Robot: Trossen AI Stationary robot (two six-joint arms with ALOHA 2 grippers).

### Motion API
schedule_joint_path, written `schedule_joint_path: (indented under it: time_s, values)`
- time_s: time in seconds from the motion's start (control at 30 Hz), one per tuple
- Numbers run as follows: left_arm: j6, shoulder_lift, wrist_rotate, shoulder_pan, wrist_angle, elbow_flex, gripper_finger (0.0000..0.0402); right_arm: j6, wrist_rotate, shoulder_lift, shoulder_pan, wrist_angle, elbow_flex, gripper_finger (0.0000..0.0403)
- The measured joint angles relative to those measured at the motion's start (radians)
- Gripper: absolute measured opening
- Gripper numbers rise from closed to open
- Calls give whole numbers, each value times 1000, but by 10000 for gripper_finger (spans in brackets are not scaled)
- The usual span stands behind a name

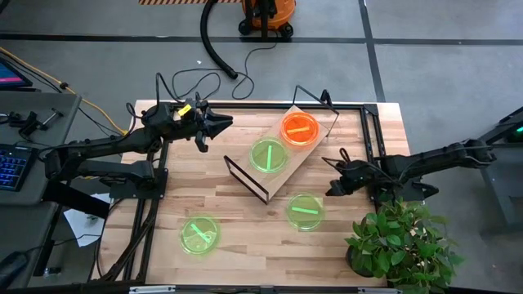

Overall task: Place and stack plates onto a shelf
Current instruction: Stack the right green plate on top of the green plate on the shelf

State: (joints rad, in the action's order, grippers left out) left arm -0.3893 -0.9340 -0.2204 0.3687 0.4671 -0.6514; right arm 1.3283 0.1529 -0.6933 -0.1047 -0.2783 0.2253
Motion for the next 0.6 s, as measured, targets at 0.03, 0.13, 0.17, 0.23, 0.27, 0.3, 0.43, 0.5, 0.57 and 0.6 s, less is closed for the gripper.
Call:
schedule_joint_path:
  time_s: [0.03,0.13,0.17,0.23,0.27,0.3,0.43,0.5,0.57,0.6]
  values:
    - [0,0,1,0,0,0,71,12,-6,-5,0,-1,0,33]
    - [0,0,1,0,0,0,71,31,-47,-33,-12,6,0,80]
    - [0,0,1,0,0,0,71,36,-67,-46,-20,12,0,98]
    - [0,0,2,0,0,0,71,47,-100,-76,-39,43,0,133]
    - [0,0,3,0,0,0,71,56,-121,-94,-51,69,0,149]
    - [0,0,3,0,0,0,71,61,-149,-113,-65,97,0,163]
    - [0,0,7,0,0,0,71,76,-252,-216,-120,195,1,200]
    - [0,0,12,0,0,0,71,85,-278,-272,-137,219,1,205]
    - [0,0,13,0,0,0,71,90,-301,-324,-153,246,1,206]
    - [0,0,13,0,0,0,71,94,-310,-352,-160,272,1,205]
